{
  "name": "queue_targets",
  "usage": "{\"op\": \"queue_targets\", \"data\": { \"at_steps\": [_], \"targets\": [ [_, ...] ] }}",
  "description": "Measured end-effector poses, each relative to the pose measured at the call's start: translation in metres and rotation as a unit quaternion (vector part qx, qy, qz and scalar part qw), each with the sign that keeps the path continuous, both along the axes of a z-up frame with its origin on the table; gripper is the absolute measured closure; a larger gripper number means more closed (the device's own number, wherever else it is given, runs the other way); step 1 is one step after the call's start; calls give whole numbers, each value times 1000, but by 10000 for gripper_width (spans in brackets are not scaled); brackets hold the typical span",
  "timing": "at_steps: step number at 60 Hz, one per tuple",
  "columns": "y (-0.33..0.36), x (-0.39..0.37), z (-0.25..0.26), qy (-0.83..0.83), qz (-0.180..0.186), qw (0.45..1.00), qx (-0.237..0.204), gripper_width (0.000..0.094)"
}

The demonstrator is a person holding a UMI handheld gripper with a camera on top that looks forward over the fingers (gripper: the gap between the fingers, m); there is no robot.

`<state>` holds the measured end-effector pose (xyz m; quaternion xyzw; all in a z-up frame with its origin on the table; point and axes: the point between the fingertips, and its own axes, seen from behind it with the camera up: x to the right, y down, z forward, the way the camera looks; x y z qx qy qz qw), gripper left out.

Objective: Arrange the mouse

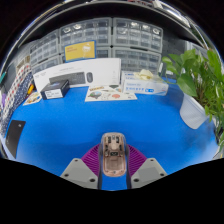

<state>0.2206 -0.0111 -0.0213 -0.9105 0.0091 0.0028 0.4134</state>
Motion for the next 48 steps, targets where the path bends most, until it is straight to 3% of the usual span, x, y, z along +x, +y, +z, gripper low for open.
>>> {"op": "queue_targets", "data": {
  "at_steps": [13,28,39,48],
  "targets": [
    [1,-9,23,-35,-43,998,-10,611],
    [9,-111,170,-40,-92,992,77,609],
    [17,-245,250,-26,-58,990,126,608],
    [26,-362,247,-16,-2,992,127,608]
  ]
}}
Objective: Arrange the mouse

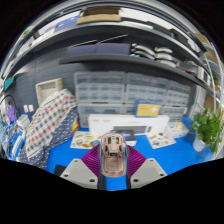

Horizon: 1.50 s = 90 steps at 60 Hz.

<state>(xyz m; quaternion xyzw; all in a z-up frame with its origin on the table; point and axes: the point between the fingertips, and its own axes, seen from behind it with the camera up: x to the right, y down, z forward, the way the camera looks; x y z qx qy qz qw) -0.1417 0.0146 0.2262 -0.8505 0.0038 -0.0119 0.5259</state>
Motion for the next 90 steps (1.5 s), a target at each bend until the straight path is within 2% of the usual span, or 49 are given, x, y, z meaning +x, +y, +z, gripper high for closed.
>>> {"op": "queue_targets", "data": {
  "at_steps": [8,13,21,29,31,39,47,51,52,53,56,59,78,90],
  "targets": [
    [-3,-90,-61,7,48,998,-43,611],
    [-10,-125,-112,5,64,995,-79,612],
    [-25,-149,-185,-4,67,990,-126,612],
    [-43,-152,-237,-12,62,984,-166,608],
    [-42,-153,-237,-11,60,986,-155,610],
    [-42,-153,-236,11,50,987,-152,611],
    [-41,-152,-235,9,43,988,-149,513],
    [-43,-153,-235,20,36,986,-163,463],
    [-44,-153,-235,26,36,985,-167,434],
    [-44,-153,-233,32,33,985,-169,351],
    [-44,-150,-222,47,26,985,-162,200],
    [-42,-143,-207,55,24,987,-150,150],
    [-54,-39,-106,58,6,993,-99,143],
    [-68,53,-66,56,21,995,-74,153]
  ]
}}
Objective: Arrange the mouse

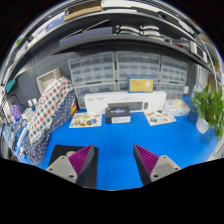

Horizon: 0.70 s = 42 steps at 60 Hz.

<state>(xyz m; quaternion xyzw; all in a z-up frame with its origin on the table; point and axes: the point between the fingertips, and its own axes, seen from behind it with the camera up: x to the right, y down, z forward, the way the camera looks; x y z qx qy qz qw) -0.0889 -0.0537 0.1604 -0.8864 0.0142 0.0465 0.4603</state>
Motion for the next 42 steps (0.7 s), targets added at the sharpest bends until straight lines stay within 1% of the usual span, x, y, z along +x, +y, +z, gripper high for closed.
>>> {"op": "queue_targets", "data": {
  "at_steps": [5,17,28,42],
  "targets": [
    [-8,39,13,-13,15,1000,13,153],
    [-26,112,24,-16,34,999,20,151],
    [-35,153,26,-15,29,999,19,153],
    [-38,188,22,-21,1,1000,18,150]
  ]
}}
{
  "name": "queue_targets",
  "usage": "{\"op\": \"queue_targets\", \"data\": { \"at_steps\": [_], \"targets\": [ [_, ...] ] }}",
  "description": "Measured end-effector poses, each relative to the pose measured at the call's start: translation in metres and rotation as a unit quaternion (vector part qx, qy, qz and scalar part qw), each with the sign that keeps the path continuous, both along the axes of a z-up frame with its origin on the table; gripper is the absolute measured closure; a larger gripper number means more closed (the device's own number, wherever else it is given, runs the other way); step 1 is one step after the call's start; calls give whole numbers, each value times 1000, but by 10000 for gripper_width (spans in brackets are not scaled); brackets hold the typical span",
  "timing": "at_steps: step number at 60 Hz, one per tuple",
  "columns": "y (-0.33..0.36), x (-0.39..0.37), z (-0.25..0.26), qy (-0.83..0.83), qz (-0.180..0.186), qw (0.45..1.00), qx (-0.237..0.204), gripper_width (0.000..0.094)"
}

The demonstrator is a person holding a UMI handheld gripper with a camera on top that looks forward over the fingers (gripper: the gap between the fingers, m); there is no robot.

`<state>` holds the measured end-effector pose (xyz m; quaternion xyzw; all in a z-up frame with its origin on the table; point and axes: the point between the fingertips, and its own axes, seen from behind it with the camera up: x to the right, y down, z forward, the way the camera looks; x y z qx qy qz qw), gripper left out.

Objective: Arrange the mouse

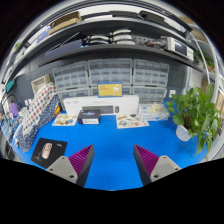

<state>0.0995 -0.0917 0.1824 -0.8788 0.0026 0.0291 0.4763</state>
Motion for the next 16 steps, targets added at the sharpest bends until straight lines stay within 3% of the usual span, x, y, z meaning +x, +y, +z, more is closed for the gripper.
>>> {"op": "queue_targets", "data": {
  "at_steps": [16],
  "targets": [
    [-6,5,-15,-5,-3,1000,-9,151]
  ]
}}
